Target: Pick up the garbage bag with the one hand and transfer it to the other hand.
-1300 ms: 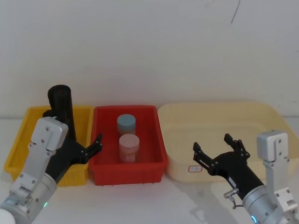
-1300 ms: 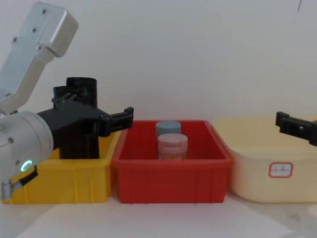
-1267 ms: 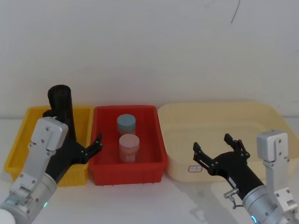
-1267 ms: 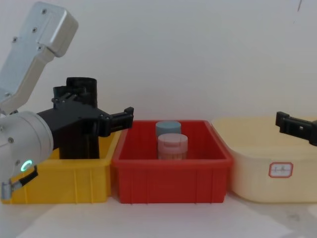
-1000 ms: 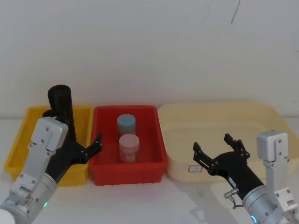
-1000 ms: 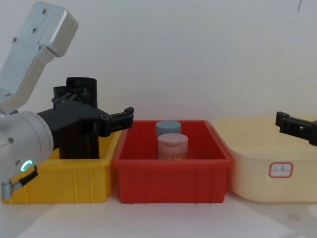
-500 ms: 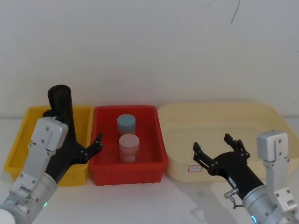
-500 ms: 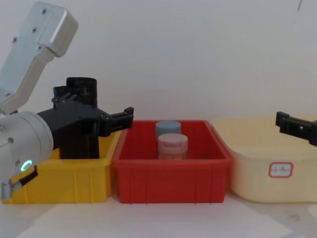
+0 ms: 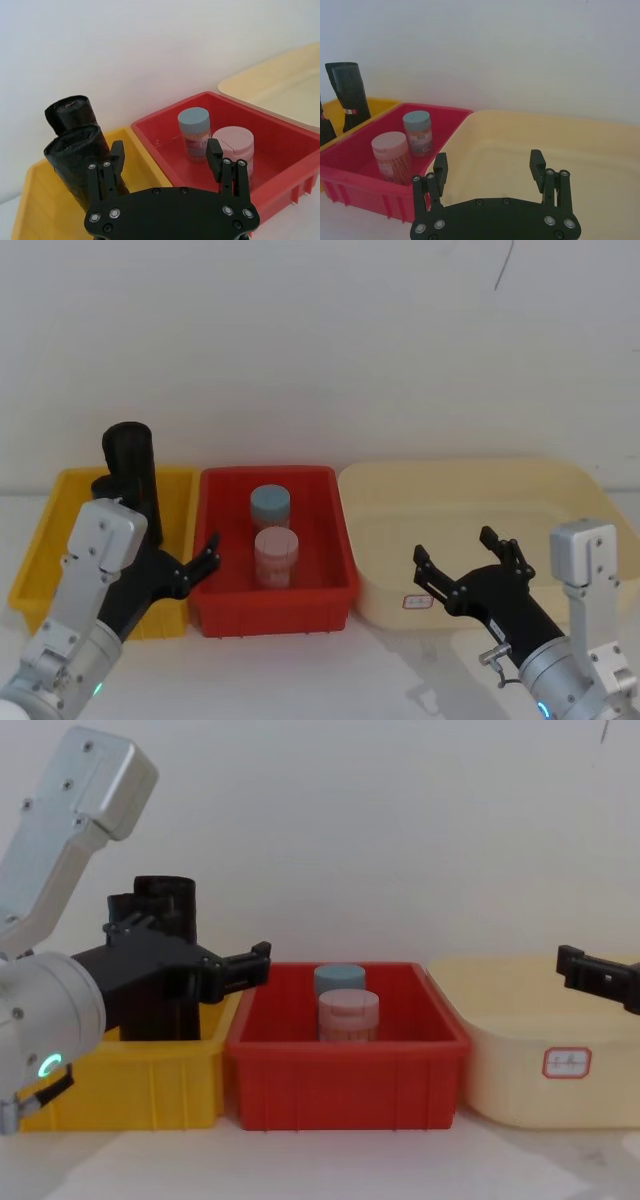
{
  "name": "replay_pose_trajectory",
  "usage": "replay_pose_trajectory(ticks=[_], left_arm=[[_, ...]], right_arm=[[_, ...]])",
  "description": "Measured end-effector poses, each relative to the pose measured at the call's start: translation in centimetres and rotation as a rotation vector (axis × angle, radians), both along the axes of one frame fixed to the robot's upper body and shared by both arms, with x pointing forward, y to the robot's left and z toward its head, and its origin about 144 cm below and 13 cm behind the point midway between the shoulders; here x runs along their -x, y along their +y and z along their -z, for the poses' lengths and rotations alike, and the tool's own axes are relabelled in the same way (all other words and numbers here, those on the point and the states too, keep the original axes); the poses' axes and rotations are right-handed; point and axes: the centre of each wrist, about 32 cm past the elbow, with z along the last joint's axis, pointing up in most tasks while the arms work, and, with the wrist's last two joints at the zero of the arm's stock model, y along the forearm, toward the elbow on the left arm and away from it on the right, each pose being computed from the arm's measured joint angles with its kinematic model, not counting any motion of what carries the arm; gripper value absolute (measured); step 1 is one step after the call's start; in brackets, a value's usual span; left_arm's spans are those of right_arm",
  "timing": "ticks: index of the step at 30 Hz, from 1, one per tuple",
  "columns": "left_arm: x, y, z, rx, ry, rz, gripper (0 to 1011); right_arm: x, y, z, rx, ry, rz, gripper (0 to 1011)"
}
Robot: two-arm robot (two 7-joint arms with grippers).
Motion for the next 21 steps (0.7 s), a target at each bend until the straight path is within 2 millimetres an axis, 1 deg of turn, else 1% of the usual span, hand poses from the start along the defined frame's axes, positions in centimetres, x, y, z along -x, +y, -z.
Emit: replay_pose_trajectory(ticks=[10,16,21], left_arm=[[1.5,0.1,0.3,0.003,0.004,-0.028,1000],[2.4,0.5,0.4,0.015,0.006,-0.058,1000],[2.8,0.9,0.5,0.028,0.006,-0.08,1000]], right_arm=[[0.0,0.0,0.0,0.0,0.0,0.0,1000],[0.0,0.0,0.0,0.0,0.0,0.0,1000],[0.0,0.0,0.0,0.0,0.0,0.0,1000]])
